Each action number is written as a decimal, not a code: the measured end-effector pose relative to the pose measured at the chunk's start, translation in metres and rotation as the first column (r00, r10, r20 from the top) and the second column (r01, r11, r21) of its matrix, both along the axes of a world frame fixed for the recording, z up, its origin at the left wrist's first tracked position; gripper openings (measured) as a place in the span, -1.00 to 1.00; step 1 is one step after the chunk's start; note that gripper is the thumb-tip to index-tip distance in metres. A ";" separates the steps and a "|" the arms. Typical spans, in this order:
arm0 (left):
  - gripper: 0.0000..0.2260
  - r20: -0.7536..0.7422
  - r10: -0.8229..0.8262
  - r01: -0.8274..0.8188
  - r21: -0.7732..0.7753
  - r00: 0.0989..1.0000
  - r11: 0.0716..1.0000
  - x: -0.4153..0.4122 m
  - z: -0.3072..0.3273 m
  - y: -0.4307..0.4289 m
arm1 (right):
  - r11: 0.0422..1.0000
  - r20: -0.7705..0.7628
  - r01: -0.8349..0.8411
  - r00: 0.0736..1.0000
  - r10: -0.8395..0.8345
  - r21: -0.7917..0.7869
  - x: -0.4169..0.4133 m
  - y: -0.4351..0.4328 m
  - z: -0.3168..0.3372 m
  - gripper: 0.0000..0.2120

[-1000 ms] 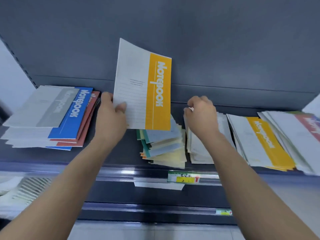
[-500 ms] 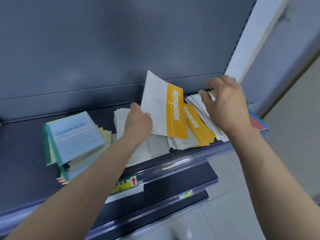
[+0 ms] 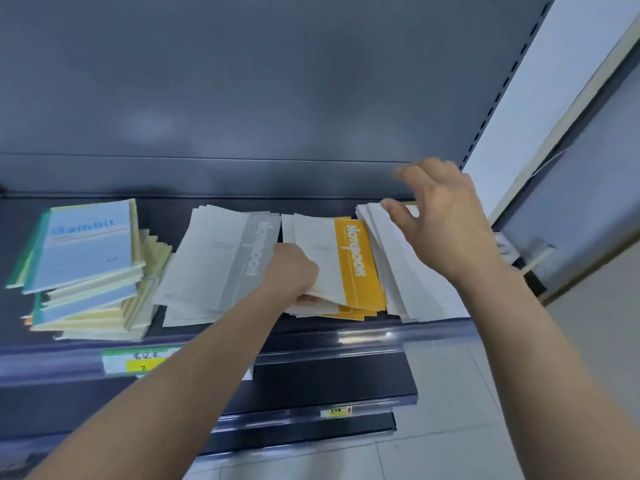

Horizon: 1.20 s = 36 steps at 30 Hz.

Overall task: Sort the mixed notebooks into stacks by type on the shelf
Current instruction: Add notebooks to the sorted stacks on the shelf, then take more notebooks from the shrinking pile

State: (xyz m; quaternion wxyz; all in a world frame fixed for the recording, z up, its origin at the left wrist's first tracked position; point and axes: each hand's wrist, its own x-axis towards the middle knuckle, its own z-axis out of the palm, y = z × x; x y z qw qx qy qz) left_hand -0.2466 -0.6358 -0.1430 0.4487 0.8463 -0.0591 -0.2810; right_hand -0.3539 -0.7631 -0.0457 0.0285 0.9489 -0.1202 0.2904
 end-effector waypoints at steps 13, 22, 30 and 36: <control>-0.79 0.741 -0.385 -0.160 0.545 0.550 0.823 0.004 0.066 0.079 | 0.966 -0.142 -0.260 0.955 0.259 0.014 0.044 0.054 0.012 -0.62; -0.75 0.911 -0.387 -0.414 0.411 0.145 0.812 0.016 0.116 0.262 | 0.897 -0.040 -0.442 0.896 0.441 -0.002 0.094 0.217 0.044 -0.63; -0.86 0.940 -0.330 -0.549 0.322 0.087 0.772 0.036 0.130 0.439 | 0.848 0.029 -0.530 0.848 0.529 0.014 0.131 0.393 0.059 -0.63; -0.81 0.921 -0.343 -0.598 0.381 0.183 0.705 0.059 0.119 0.517 | 0.841 -0.006 -0.541 0.841 0.541 0.015 0.161 0.469 0.055 -0.64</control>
